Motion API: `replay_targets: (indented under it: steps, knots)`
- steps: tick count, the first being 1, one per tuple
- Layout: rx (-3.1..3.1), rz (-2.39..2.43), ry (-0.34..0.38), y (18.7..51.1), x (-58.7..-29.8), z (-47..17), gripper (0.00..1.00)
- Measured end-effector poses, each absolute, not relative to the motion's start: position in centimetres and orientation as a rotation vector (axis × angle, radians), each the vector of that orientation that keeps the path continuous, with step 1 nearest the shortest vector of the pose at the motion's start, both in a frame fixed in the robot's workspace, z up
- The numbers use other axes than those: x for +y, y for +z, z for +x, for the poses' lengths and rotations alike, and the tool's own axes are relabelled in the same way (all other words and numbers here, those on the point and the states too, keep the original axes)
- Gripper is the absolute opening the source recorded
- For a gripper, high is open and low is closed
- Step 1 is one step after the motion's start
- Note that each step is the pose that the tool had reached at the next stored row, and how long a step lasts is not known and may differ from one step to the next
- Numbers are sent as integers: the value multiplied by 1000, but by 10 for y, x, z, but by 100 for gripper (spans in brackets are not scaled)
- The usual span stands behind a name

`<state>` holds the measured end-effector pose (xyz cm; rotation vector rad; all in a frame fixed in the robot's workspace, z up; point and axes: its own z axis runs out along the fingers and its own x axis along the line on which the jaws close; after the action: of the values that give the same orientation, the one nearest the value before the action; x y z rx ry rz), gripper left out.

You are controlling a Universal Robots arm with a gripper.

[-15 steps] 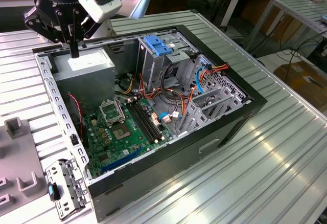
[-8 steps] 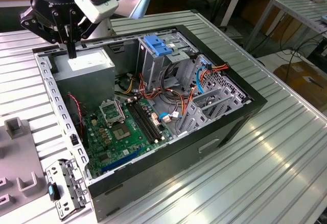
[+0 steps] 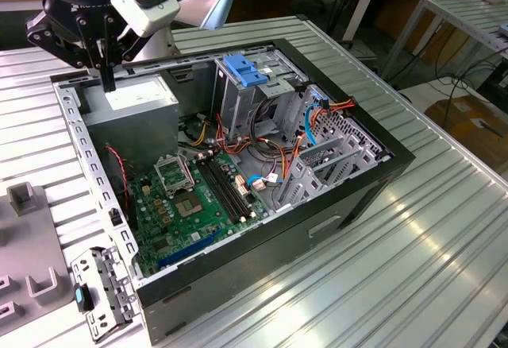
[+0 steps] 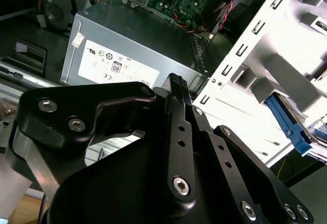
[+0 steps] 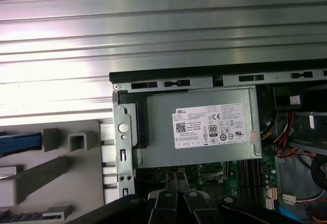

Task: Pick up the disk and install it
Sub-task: 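Reach for the disk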

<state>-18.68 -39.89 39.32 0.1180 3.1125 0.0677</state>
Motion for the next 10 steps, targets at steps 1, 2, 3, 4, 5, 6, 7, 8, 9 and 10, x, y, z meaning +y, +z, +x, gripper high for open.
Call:
replay_targets:
  steps: [1, 2, 3, 4, 5, 6, 7, 8, 9, 10]
  knots:
    - [3112, 118, 68, 393, -399, -187, 11]
    - [3113, 118, 68, 393, -399, -188, 11]
    - [3112, 118, 68, 393, -399, -189, 11]
    - [3112, 118, 68, 393, -399, -189, 11]
    - [3113, 118, 68, 393, -399, -190, 11]
    - [3112, 118, 68, 393, -399, -191, 11]
    - [3113, 118, 68, 393, -399, -191, 11]
    - [3112, 118, 68, 393, -399, -192, 11]
    - [3112, 118, 68, 393, -399, -193, 11]
    - [3113, 118, 68, 393, -399, -193, 11]
